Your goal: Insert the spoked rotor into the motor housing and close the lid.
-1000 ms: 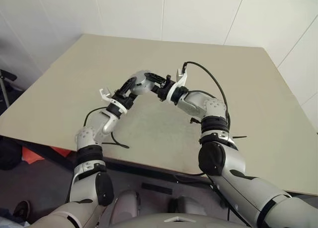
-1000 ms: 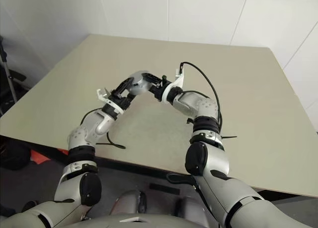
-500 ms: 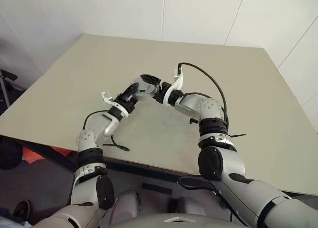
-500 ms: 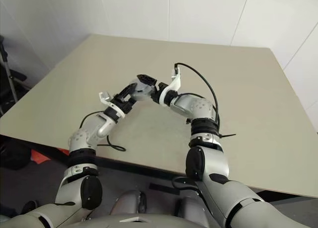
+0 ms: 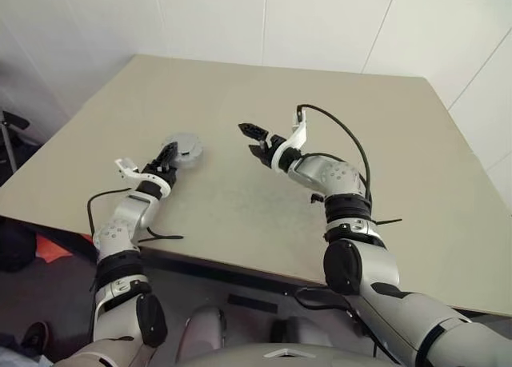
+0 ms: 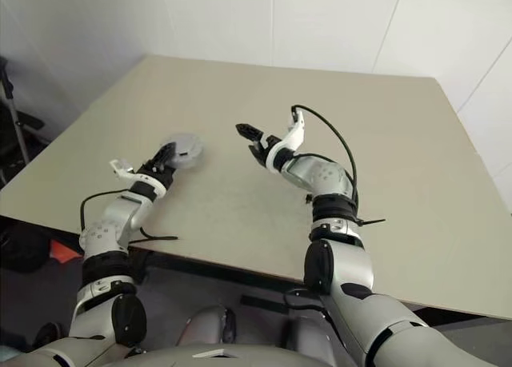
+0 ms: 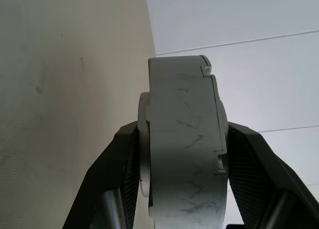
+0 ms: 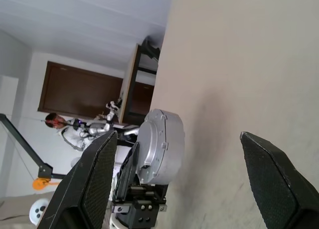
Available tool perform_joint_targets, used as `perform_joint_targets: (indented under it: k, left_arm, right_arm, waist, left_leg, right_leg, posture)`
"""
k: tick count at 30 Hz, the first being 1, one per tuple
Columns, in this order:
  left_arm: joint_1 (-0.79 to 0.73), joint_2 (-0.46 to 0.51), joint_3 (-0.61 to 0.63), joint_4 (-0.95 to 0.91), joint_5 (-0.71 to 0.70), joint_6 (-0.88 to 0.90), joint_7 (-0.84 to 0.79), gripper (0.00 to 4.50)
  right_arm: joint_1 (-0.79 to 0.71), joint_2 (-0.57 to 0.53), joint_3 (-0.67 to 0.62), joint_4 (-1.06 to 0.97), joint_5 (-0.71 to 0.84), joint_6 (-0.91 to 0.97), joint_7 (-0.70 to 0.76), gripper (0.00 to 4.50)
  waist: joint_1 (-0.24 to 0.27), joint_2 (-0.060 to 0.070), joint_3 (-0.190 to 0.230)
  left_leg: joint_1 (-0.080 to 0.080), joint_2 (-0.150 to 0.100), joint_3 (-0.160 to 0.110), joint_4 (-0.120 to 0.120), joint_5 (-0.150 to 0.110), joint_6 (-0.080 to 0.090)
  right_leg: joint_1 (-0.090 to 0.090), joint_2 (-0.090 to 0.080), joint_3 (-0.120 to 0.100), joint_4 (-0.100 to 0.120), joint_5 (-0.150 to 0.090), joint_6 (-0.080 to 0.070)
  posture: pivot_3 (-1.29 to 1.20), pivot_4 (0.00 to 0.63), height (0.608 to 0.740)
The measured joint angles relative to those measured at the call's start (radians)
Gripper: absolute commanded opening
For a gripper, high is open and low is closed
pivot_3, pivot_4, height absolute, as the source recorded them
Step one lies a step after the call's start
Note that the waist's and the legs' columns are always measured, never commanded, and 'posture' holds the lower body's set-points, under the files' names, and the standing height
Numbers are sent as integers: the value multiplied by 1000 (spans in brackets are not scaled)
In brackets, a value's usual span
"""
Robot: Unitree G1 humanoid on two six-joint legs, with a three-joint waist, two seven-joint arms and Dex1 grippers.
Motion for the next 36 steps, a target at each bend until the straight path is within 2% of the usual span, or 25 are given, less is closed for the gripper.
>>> perform_joint_targets:
  k: [15, 22, 30, 36]
  left_arm:
    - [-3, 35, 96, 99, 78, -114, 87, 2266]
    - [-24, 40, 113, 108, 77, -123, 94, 4270]
    - [33, 110, 119, 72, 44, 6, 81, 4270]
    - [92, 249, 178, 95, 77, -42, 65, 4270]
  right_arm:
    - [-2, -6, -11, 5, 0, -1, -18, 4457]
    - [-3, -3, -12, 7, 0, -4, -19, 4497]
    - [-28, -1, -10, 54, -6, -12, -19, 4497]
    - [-49, -23, -3, 111, -39, -36, -3, 4497]
  waist:
    - [-4, -1, 0]
    - [-5, -1, 0]
    - [-13, -1, 0]
    - [-17, -1, 0]
  left_leg:
    - [4, 0, 0, 0, 0, 0]
    - [10, 0, 0, 0, 1, -2]
    - [11, 0, 0, -1, 2, -3]
    - [11, 2, 0, -2, 2, -3]
  right_leg:
    - [4, 0, 0, 0, 0, 0]
    - [9, 0, 0, 1, 0, 0]
    - [9, 0, 0, 1, 0, -2]
    - [8, 2, 0, 0, -1, -4]
  posture:
    - [0, 0, 740]
    - [0, 0, 740]
    - [0, 0, 740]
    - [0, 0, 740]
